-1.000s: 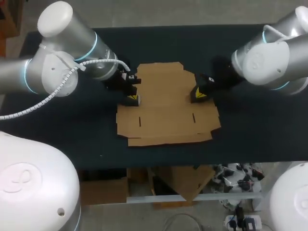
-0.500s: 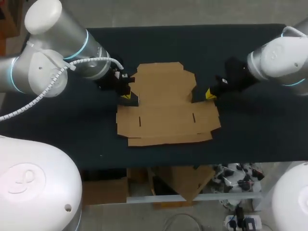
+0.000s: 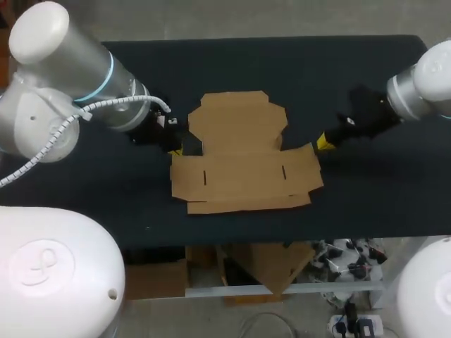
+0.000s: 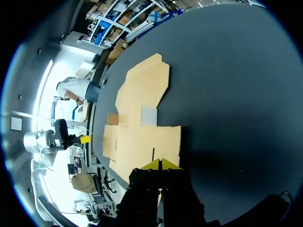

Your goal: Assemble the packaging by folding the flat box into shape, placing the metal phone stand inside, and closing the box properly

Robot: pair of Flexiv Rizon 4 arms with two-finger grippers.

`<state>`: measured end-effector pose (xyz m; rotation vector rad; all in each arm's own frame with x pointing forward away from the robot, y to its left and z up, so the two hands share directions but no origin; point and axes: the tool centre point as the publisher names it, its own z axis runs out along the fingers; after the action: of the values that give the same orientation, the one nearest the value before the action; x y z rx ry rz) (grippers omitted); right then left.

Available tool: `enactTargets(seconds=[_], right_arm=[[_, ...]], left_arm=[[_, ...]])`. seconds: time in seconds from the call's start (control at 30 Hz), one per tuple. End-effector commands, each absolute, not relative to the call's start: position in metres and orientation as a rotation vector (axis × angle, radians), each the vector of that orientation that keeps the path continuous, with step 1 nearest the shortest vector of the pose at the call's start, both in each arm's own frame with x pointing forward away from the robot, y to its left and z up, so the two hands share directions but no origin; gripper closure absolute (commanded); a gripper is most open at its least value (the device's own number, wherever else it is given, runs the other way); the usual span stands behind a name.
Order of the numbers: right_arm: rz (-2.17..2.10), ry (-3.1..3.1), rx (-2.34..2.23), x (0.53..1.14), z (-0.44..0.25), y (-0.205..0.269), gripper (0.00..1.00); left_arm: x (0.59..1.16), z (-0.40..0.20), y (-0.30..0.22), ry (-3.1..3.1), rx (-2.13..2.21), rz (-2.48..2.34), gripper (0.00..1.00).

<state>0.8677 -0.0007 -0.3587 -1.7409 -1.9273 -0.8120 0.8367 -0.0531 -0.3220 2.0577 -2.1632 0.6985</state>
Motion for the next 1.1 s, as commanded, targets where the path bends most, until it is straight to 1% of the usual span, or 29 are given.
enactTargets(seconds=[0.03,0.27,0.57,1.1], right_arm=[[-0.818,-1.931,-1.755,0.844,-0.349,-0.007,1.0],[-0.799,-1.92,-1.761,0.808,-0.348,-0.008,1.0],[-0.801,-1.919,-1.766,0.774,-0.353,-0.008,1.0],[-0.775,-1.892,-1.787,0.743,-0.379,0.005,1.0]], left_arm=[[0.806,-0.31,-0.043,-2.162,2.078,0.739,1.0],[0.77,-0.314,-0.038,-2.131,2.058,0.75,1.0],[0.738,-0.323,-0.03,-2.079,2.044,0.757,1.0],[0.719,-0.352,-0.036,-2.043,1.961,0.71,1.0]])
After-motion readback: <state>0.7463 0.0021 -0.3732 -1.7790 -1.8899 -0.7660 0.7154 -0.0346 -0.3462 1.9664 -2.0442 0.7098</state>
